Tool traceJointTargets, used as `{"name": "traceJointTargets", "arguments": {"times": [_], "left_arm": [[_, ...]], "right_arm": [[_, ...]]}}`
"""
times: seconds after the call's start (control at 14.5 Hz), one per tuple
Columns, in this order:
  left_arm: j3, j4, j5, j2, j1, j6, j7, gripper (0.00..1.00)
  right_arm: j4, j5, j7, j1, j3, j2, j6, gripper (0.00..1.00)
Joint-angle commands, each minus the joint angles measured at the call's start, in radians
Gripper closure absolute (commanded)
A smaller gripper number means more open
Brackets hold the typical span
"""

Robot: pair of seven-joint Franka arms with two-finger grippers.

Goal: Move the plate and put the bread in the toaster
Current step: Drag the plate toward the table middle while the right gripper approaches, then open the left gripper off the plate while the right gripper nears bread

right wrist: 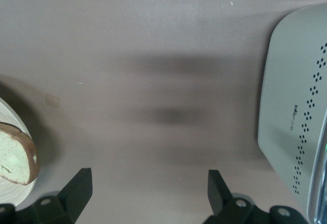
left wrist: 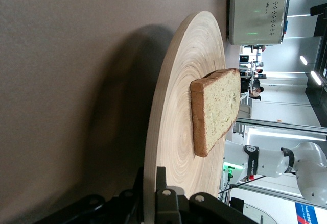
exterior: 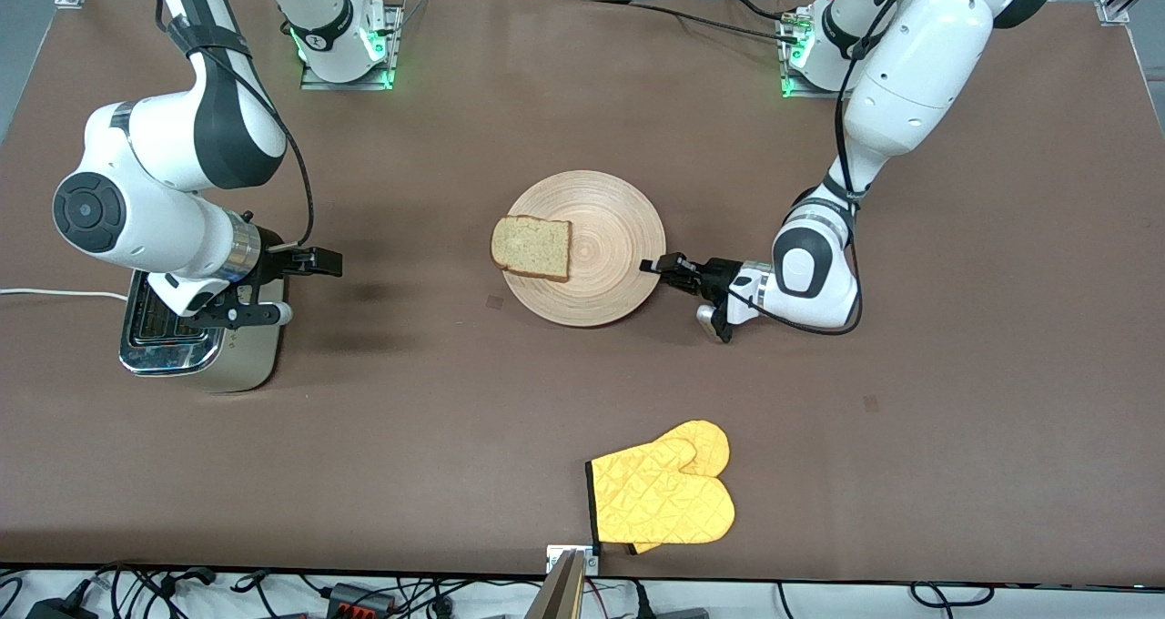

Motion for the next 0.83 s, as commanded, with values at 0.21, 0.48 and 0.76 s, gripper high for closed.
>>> {"name": "traceJointTargets", "arguments": {"times": [0.21, 0.48, 0.76], "left_arm": [[0.005, -0.010, -0.039, -0.002, -0.012, 0.012, 0.010, 0.71], [0.006, -0.025, -0.033, -0.025, 0.013, 0.000, 0.010, 0.00], [0.020, -0.026, 0.063, -0.085, 0.082, -0.081, -0.005, 0.00]], "right_arm": [[0.010, 0.031, 0.016, 0.000, 0.000, 0.033, 0.004, 0.00], [0.008, 0.106, 0.016, 0.003, 0.000, 0.084, 0.012, 0.00], [0.007, 0.156, 0.016, 0.049, 0.002, 0.136, 0.068, 0.00]]}}
